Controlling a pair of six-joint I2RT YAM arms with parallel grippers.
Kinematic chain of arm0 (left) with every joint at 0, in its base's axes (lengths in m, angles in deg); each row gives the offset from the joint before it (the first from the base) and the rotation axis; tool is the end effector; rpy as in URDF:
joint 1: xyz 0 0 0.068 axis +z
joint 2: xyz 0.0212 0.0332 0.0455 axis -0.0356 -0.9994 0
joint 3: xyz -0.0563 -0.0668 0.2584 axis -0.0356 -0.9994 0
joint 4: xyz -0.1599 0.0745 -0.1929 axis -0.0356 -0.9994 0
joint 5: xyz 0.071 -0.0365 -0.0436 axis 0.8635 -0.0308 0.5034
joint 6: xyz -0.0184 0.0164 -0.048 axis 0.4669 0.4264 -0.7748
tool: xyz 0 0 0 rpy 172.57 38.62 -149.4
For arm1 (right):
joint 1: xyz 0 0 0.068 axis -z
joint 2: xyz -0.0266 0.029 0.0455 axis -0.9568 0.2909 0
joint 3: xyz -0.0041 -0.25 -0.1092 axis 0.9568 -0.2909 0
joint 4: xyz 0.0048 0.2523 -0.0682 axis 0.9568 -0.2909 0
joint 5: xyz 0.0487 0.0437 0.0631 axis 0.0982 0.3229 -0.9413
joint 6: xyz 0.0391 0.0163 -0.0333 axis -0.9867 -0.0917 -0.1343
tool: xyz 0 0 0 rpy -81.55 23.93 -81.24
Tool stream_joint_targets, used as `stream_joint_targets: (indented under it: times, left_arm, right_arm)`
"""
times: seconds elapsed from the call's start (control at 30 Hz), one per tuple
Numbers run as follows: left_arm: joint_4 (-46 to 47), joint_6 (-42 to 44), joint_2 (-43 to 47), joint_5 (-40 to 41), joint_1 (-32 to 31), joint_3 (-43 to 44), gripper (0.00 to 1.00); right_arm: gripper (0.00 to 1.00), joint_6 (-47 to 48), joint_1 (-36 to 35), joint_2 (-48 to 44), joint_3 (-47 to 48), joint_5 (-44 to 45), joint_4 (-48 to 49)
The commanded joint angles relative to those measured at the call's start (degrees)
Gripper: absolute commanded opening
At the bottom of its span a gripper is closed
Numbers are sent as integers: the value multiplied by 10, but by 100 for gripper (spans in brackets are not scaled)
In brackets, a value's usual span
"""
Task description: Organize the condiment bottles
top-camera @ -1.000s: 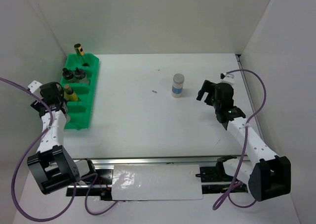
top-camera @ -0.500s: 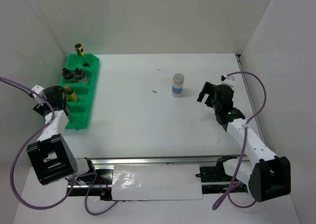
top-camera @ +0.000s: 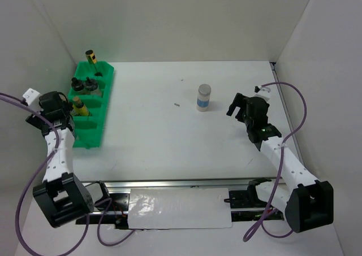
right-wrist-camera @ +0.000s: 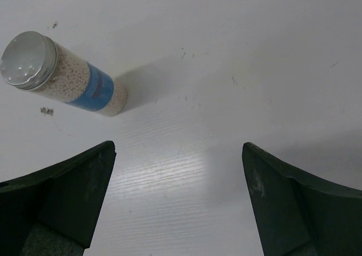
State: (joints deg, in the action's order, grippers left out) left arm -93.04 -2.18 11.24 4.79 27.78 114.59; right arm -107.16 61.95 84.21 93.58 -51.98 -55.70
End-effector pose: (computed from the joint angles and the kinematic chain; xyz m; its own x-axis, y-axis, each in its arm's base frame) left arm 0.2275 0.1300 0.2902 0.0425 -0.4580 -0.8879 -0.8851 0.3950 -0.2461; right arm 0.2321 0.0365 0.2654 -0.3910 0.3103 -0.8665 0.2034 0.9473 0.2475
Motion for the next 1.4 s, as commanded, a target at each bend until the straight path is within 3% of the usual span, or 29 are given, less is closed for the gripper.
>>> stream_joint_targets:
  times: [0.0,0.07,0.1,0.2,0.23,0.3,0.37,0.47,0.57,0.73,0.93,1.03,1.2,1.37]
  left_arm:
    - [-26,19,76,-58,3,80,95]
    - [-15,76,99,-142,3,122,97]
    - [-2,103,108,-270,3,137,97]
    - [53,193,107,-487,-48,194,98]
    - [53,221,81,-577,-100,212,98]
    - [39,281,19,-610,-204,262,98]
    - [39,304,-28,-620,-261,282,98]
    - [90,319,-95,-724,-347,307,98]
    - [150,337,-193,-697,-437,330,98]
    - [152,372,-377,-611,-521,454,97]
    - [288,302,-500,-573,-542,460,98]
    - [294,297,-550,-586,-553,483,98]
    - [298,329,-593,-537,-579,512,98]
    - [317,289,-637,-566,-574,543,98]
  right_arm:
    - [100,2,4,-20,-7,10,24]
    - [100,2,4,-26,-1,10,19]
    - [100,2,4,-26,-1,17,19]
    - [100,-10,4,-19,32,23,-6]
    - [100,-11,4,-9,51,28,-18]
    - [100,-16,9,-1,73,47,-32]
    - [100,-23,9,5,78,61,-41]
    - [100,-29,15,10,119,85,-76]
    - [100,-24,20,10,142,99,-89]
    - [100,-18,20,-9,147,99,-77]
    - [100,-18,25,-20,142,99,-82]
    - [100,-12,25,-20,130,99,-88]
    - [100,-18,25,-26,112,104,-88]
    - [100,-18,31,-26,107,104,-82]
